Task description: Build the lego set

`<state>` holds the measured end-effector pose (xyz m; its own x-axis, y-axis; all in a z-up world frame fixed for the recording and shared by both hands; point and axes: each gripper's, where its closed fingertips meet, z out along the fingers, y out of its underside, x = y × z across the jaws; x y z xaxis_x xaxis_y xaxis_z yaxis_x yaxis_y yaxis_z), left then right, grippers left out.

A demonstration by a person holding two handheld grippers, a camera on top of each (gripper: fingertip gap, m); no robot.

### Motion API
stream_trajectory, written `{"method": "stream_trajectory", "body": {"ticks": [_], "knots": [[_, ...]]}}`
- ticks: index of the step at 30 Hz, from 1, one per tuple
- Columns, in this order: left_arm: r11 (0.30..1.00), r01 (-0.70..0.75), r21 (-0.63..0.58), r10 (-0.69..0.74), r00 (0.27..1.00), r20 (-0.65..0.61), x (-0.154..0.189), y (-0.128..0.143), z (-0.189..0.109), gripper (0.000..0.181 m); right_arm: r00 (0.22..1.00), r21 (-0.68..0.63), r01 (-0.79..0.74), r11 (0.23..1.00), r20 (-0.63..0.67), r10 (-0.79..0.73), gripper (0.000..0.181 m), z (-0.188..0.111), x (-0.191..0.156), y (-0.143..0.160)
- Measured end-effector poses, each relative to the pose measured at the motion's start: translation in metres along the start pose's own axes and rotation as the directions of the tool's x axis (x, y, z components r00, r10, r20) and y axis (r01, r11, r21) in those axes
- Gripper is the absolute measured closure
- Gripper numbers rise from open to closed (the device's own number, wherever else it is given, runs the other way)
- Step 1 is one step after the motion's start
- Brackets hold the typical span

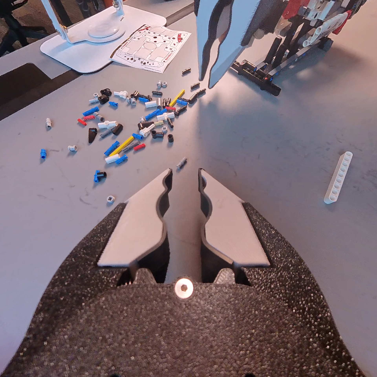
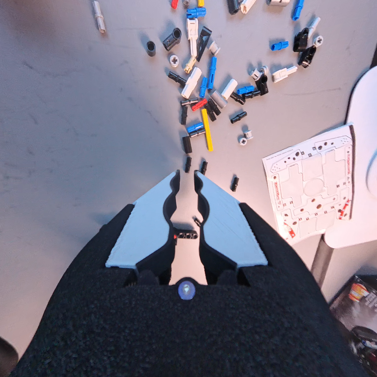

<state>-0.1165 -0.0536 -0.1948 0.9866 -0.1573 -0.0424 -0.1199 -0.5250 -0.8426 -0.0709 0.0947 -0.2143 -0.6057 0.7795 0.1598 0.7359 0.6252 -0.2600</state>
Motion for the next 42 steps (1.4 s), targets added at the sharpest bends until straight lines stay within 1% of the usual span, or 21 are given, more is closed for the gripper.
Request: {"method": "stream_trajectory", "body": {"ticks": [2, 4, 5, 6, 9, 11, 12, 14, 16, 17, 18, 20, 23, 26, 28, 31, 32, 34, 35, 37, 42], "knots": [[1.000, 0.012, 0.002, -0.012, 1.000, -0.004, -0.002, 0.000, 0.000, 0.156, 1.000, -0.002, 0.005, 1.000, 0.013, -0.005, 0.168, 0.004, 0.000, -0.003], [1.000, 0.018, 0.004, -0.018, 1.000, -0.006, -0.003, -0.001, 0.000, 0.156, 0.999, -0.039, 0.001, 0.999, 0.036, 0.000, 0.170, 0.011, -0.002, 0.001], [1.000, 0.021, 0.005, -0.021, 1.000, -0.006, -0.003, -0.001, 0.000, 0.157, 0.998, -0.027, -0.002, 1.000, 0.062, 0.004, 0.177, 0.012, -0.005, -0.001], [1.000, 0.023, 0.009, -0.023, 1.000, -0.007, -0.004, -0.002, 0.001, 0.157, 0.997, -0.024, -0.009, 1.000, 0.077, 0.011, 0.178, 0.012, -0.006, -0.002], [0.999, 0.021, 0.031, -0.020, 1.000, -0.011, -0.012, -0.014, 0.009, 0.158, 0.994, -0.052, 0.057, 0.997, 0.092, -0.052, 0.178, 0.007, -0.014, 0.001], [0.999, 0.040, 0.020, -0.039, 0.998, -0.058, -0.012, -0.023, 0.021, 0.158, 0.990, -0.030, 0.115, 0.993, 0.089, -0.112, 0.178, -0.009, -0.031, -0.008], [0.999, 0.043, -0.001, -0.043, 0.995, -0.085, -0.011, -0.024, 0.028, 0.158, 0.987, 0.001, 0.144, 0.990, 0.077, -0.143, 0.178, -0.020, -0.042, -0.016], [0.998, 0.024, -0.060, -0.029, 0.995, -0.090, -0.012, -0.021, 0.044, 0.159, 0.982, 0.062, 0.182, 0.981, 0.048, -0.185, 0.178, -0.043, -0.069, -0.028], [0.993, 0.000, -0.117, -0.012, 0.995, -0.101, -0.010, -0.015, 0.057, 0.159, 0.978, 0.103, 0.205, 0.973, 0.011, -0.207, 0.178, -0.060, -0.096, -0.027], [0.991, -0.003, -0.134, -0.008, 0.997, -0.080, -0.013, -0.014, 0.061, 0.160, 0.980, 0.122, 0.199, 0.972, 0.001, -0.201, 0.178, -0.066, -0.109, -0.023], [0.988, 0.003, -0.152, -0.012, 0.998, -0.059, -0.017, -0.012, 0.064, 0.160, 0.983, 0.143, 0.180, 0.973, 0.004, -0.183, 0.178, -0.070, -0.123, -0.017], [0.988, 0.013, -0.155, -0.022, 0.998, -0.055, -0.018, -0.013, 0.066, 0.161, 0.991, 0.182, 0.121, 0.976, 0.027, -0.128, 0.178, -0.074, -0.145, -0.002], [0.987, -0.009, -0.158, -0.002, 0.998, -0.070, -0.015, -0.014, 0.069, 0.164, 0.998, 0.218, 0.002, 0.976, 0.059, -0.015, 0.178, -0.071, -0.166, 0.024], [0.985, -0.016, -0.174, 0.003, 0.997, -0.075, -0.014, -0.014, 0.073, 0.168, 0.991, 0.242, -0.112, 0.964, 0.097, 0.091, 0.178, -0.065, -0.178, 0.043], [0.982, -0.032, -0.183, 0.021, 0.998, -0.065, -0.014, -0.013, 0.075, 0.174, 0.986, 0.251, -0.152, 0.956, 0.103, 0.130, 0.178, -0.061, -0.182, 0.050], [0.981, -0.067, -0.182, 0.055, 0.996, -0.068, -0.009, -0.016, 0.073, 0.174, 0.980, 0.273, -0.189, 0.943, 0.115, 0.163, 0.178, -0.056, -0.184, 0.053], [0.983, -0.072, -0.168, 0.058, 0.994, -0.089, -0.003, -0.020, 0.068, 0.174, 0.979, 0.274, -0.194, 0.942, 0.114, 0.168, 0.178, -0.055, -0.183, 0.054], [0.990, -0.082, -0.117, 0.061, 0.983, -0.175, 0.022, -0.032, 0.053, 0.174, 0.981, 0.273, -0.191, 0.943, 0.098, 0.170, 0.178, -0.050, -0.181, 0.054], [0.991, -0.078, -0.110, 0.053, 0.976, -0.211, 0.035, -0.034, 0.045, 0.174, 0.981, 0.277, -0.190, 0.942, 0.100, 0.168, 0.178, -0.048, -0.181, 0.053], [0.990, -0.086, -0.110, 0.054, 0.961, -0.270, 0.059, -0.029, 0.034, 0.174, 0.981, 0.295, -0.189, 0.937, 0.097, 0.168, 0.178, -0.045, -0.180, 0.048], [0.982, -0.105, -0.156, 0.051, 0.948, -0.314, 0.091, -0.001, 0.025, 0.174, 0.986, 0.295, -0.164, 0.941, 0.087, 0.145, 0.178, -0.038, -0.178, 0.042]]}}
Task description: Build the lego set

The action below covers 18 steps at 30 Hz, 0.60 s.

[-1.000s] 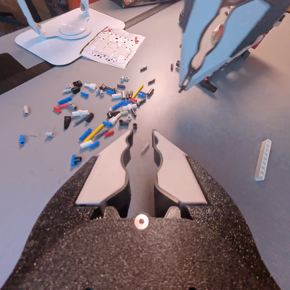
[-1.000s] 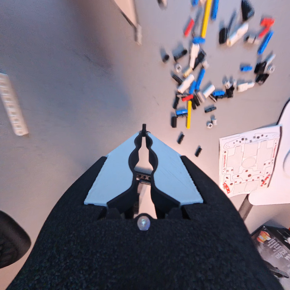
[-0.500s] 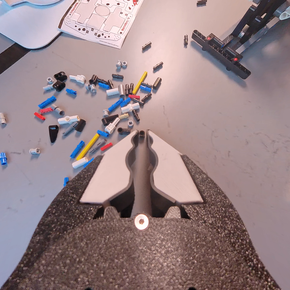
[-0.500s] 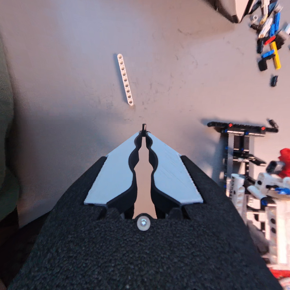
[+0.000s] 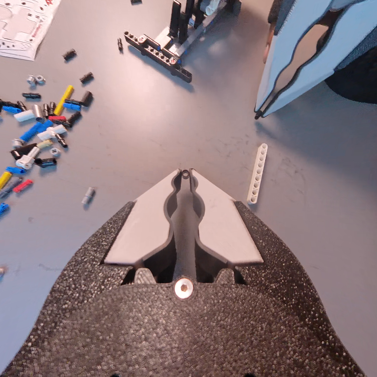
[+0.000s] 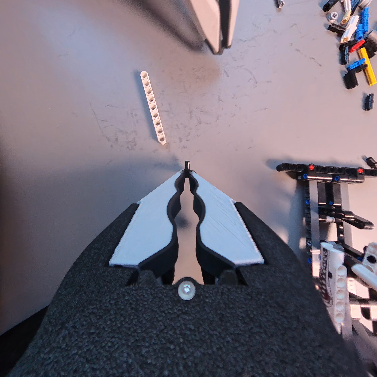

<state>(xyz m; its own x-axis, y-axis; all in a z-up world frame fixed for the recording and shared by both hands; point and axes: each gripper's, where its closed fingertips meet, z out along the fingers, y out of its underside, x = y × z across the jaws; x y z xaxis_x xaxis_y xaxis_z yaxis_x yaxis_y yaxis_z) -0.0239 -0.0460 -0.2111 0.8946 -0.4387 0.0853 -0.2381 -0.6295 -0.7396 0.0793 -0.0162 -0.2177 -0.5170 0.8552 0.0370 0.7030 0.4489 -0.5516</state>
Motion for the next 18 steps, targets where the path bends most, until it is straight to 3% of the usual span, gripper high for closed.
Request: {"method": "stream_trajectory", "body": {"ticks": [8, 12, 15, 18], "knots": [[0.998, -0.038, -0.039, 0.038, 0.999, -0.009, 0.013, 0.010, 0.007, 0.169, 1.000, 0.003, 0.007, 1.000, 0.000, -0.007, 0.178, 0.008, 0.001, -0.002], [0.999, 0.001, 0.048, 0.001, 0.999, -0.039, 0.016, -0.005, -0.003, 0.158, 0.998, 0.099, 0.040, 0.994, -0.049, -0.036, 0.178, 0.005, 0.006, -0.016], [0.975, 0.131, 0.181, -0.095, 0.976, -0.195, 0.035, -0.031, -0.018, 0.158, 0.990, 0.254, 0.123, 0.959, -0.093, -0.102, 0.178, -0.009, 0.000, -0.046], [0.936, 0.268, 0.229, -0.163, 0.904, -0.395, 0.058, -0.050, -0.028, 0.159, 0.980, 0.346, 0.185, 0.920, -0.132, -0.147, 0.178, -0.020, -0.005, -0.071]]}}
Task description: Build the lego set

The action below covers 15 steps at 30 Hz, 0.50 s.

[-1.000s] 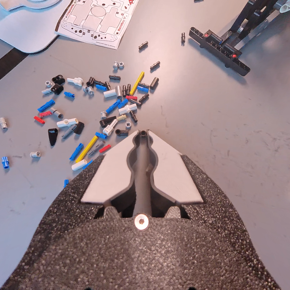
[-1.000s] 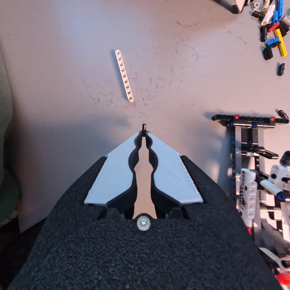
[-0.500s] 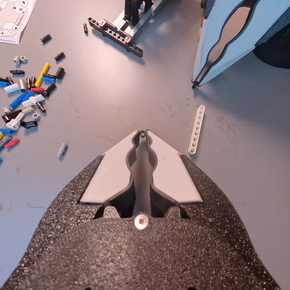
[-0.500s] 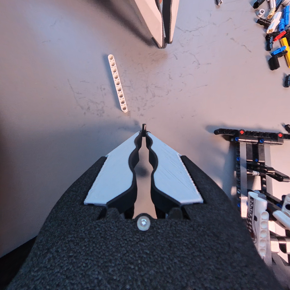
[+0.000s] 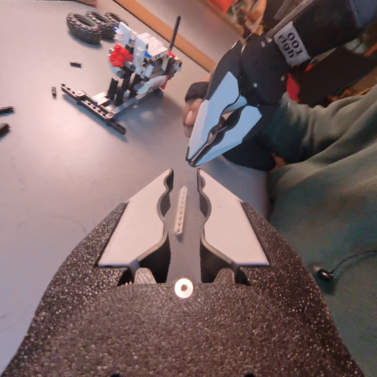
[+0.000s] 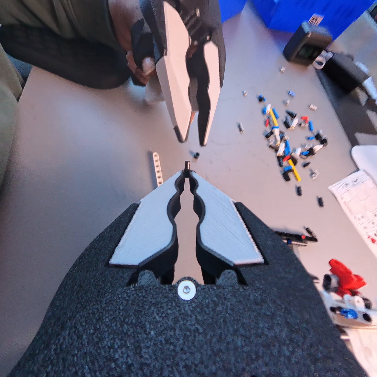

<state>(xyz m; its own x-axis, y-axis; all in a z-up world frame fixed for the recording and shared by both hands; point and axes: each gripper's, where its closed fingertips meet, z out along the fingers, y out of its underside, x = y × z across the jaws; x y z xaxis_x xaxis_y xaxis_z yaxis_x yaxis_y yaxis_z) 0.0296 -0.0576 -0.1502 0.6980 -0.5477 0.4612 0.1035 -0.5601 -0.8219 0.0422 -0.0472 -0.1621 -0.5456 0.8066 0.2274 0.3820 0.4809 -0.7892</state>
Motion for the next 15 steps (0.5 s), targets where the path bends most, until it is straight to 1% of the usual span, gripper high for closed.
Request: {"method": "stream_trajectory", "body": {"ticks": [3, 8, 9, 12, 15], "knots": [[0.999, 0.030, 0.013, -0.029, 0.998, -0.049, 0.008, -0.002, 0.001, 0.161, 0.999, 0.028, 0.051, 0.998, -0.019, -0.050, 0.178, 0.001, 0.001, -0.014], [0.999, 0.034, 0.022, -0.032, 0.996, -0.079, 0.013, -0.002, 0.000, 0.176, 0.995, 0.020, 0.095, 0.995, -0.026, -0.094, 0.178, 0.004, -0.001, -0.019], [0.999, 0.039, 0.028, -0.036, 0.995, -0.092, 0.015, -0.003, 0.000, 0.177, 0.995, 0.018, 0.095, 0.995, -0.023, -0.095, 0.178, 0.004, -0.002, -0.020], [0.998, 0.057, 0.032, -0.053, 0.993, -0.106, 0.015, -0.004, 0.000, 0.171, 0.994, -0.013, 0.100, 0.995, -0.034, -0.101, 0.178, 0.004, -0.001, -0.017], [0.998, 0.059, 0.023, -0.057, 0.993, -0.102, 0.014, -0.002, 0.001, 0.173, 0.994, -0.010, 0.107, 0.994, -0.029, -0.108, 0.178, 0.005, -0.003, -0.019]]}}
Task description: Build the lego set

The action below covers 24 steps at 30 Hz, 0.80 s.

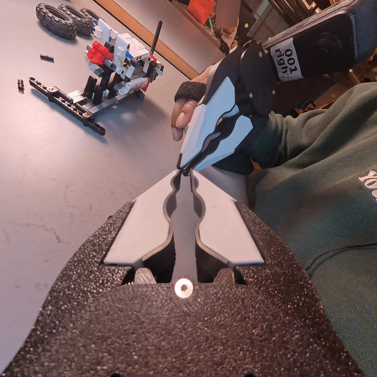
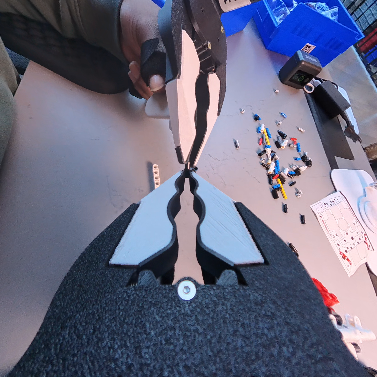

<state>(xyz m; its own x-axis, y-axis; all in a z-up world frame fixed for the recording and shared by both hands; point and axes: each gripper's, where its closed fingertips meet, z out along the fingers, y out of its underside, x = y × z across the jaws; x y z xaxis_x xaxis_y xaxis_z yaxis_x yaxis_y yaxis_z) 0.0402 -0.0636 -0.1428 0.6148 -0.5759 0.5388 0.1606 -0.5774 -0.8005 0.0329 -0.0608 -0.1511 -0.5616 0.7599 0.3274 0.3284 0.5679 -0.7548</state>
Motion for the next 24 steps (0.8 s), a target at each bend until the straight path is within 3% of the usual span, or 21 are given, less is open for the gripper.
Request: {"method": "stream_trajectory", "body": {"ticks": [6, 11, 14, 21, 24], "knots": [[0.997, 0.056, 0.047, -0.054, 0.997, -0.050, 0.002, -0.006, -0.004, 0.177, 1.000, 0.043, 0.006, 0.999, -0.015, -0.006, 0.178, -0.002, 0.003, -0.007], [0.956, 0.218, 0.197, -0.148, 0.936, -0.320, 0.027, -0.034, -0.022, 0.177, 0.997, 0.324, -0.073, 0.943, -0.011, 0.081, 0.178, -0.024, 0.010, -0.045], [0.928, 0.297, 0.226, -0.178, 0.884, -0.432, 0.037, -0.042, -0.027, 0.177, 0.996, 0.433, -0.073, 0.899, -0.015, 0.088, 0.178, -0.030, 0.009, -0.063], [0.891, 0.380, 0.250, -0.194, 0.815, -0.546, 0.045, -0.051, -0.034, 0.178, 0.995, 0.494, -0.037, 0.869, -0.065, 0.080, 0.181, -0.037, 0.014, -0.075], [0.885, 0.390, 0.256, -0.190, 0.802, -0.566, 0.048, -0.053, -0.035, 0.178, 0.994, 0.494, -0.035, 0.869, -0.070, 0.080, 0.173, -0.038, 0.016, -0.074]]}}
